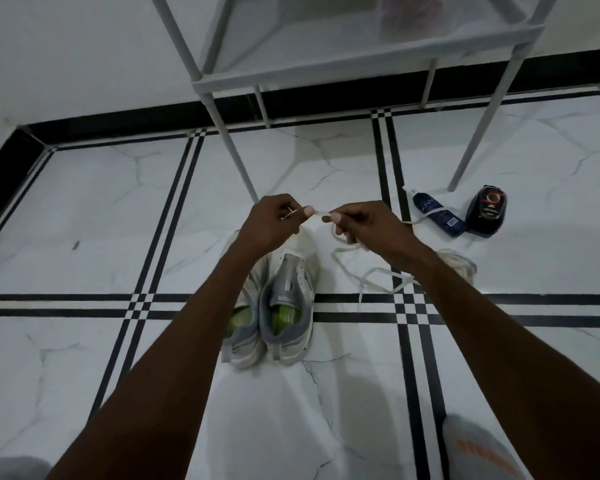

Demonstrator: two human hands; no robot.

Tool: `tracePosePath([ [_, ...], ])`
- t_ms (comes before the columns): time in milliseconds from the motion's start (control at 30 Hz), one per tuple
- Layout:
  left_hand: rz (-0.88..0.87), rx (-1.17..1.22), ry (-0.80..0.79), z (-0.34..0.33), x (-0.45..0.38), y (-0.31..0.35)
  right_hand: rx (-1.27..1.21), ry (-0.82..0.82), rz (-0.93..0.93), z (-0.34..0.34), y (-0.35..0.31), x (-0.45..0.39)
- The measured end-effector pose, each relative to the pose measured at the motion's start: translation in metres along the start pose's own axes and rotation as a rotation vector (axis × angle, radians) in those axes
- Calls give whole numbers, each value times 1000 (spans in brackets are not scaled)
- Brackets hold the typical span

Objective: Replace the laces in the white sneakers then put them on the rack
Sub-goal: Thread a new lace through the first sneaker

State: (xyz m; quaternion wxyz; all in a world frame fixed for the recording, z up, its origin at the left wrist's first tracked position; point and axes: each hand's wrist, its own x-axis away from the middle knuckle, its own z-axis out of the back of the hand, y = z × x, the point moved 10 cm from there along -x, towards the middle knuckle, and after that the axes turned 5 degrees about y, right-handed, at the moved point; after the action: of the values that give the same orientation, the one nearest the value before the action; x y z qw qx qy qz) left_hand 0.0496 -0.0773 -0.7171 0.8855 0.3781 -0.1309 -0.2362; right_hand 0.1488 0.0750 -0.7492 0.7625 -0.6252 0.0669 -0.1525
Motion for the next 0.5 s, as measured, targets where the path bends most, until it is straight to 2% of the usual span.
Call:
tracePosePath([
  [133,135,-22,83,8,11,-58,-43,63,-229,-1,55,2],
  [167,193,-42,64,2,16,-70,-73,94,-287,0,64,4],
  [267,355,-189,-129,-37,37,-102,-107,182,-405,6,80,10],
  [333,349,-280,-187,-60,46,-106,-81,225,-416,17,77,14],
  [400,329,-326,-177,-71,49,-103,-82,272,-379,31,70,17],
  [500,282,-312,-213,-88,50,-91,-93,317,-308,46,63,19],
])
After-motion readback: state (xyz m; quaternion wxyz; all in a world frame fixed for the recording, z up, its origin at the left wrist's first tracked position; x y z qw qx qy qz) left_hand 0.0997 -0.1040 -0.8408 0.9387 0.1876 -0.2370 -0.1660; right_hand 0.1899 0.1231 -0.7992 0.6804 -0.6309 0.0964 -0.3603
